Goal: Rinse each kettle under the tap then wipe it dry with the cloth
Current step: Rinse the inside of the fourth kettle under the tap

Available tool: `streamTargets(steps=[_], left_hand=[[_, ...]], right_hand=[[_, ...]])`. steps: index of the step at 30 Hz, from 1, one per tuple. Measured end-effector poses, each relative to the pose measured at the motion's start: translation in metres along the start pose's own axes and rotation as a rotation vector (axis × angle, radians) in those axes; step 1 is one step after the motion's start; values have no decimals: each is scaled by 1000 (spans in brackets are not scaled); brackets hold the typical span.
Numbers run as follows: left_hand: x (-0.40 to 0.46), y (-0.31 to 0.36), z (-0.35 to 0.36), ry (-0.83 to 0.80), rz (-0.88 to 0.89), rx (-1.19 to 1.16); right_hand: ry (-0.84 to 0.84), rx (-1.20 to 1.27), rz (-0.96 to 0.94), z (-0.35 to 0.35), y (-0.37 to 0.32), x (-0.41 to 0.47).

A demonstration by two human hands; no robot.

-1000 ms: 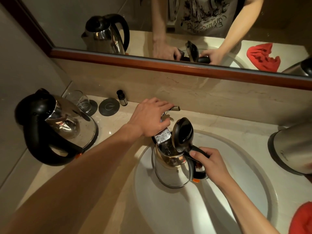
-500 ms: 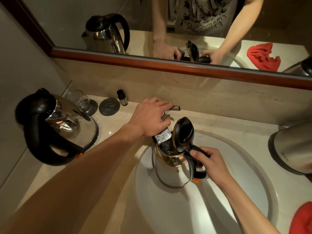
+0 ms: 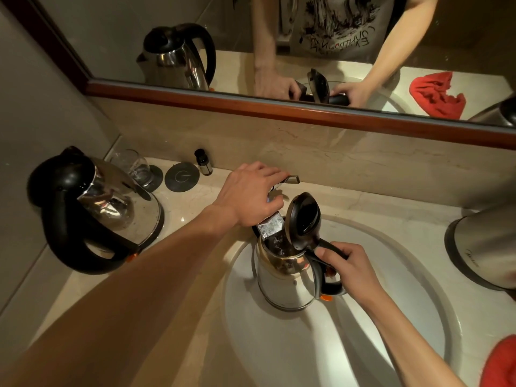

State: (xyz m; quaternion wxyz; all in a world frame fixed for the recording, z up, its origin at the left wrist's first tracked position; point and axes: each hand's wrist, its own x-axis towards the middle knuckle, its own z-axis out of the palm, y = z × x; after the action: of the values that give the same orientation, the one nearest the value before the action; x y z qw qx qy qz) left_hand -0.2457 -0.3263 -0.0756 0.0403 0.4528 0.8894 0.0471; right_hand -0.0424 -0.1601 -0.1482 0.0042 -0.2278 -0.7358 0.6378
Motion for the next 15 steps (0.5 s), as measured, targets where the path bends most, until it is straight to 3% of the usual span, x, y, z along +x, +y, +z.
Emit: streamTargets(steps=[15], left_hand=[[0,-1,0,5,4,-4]], right_hand=[[-1,9,-12,-1,2,-1]])
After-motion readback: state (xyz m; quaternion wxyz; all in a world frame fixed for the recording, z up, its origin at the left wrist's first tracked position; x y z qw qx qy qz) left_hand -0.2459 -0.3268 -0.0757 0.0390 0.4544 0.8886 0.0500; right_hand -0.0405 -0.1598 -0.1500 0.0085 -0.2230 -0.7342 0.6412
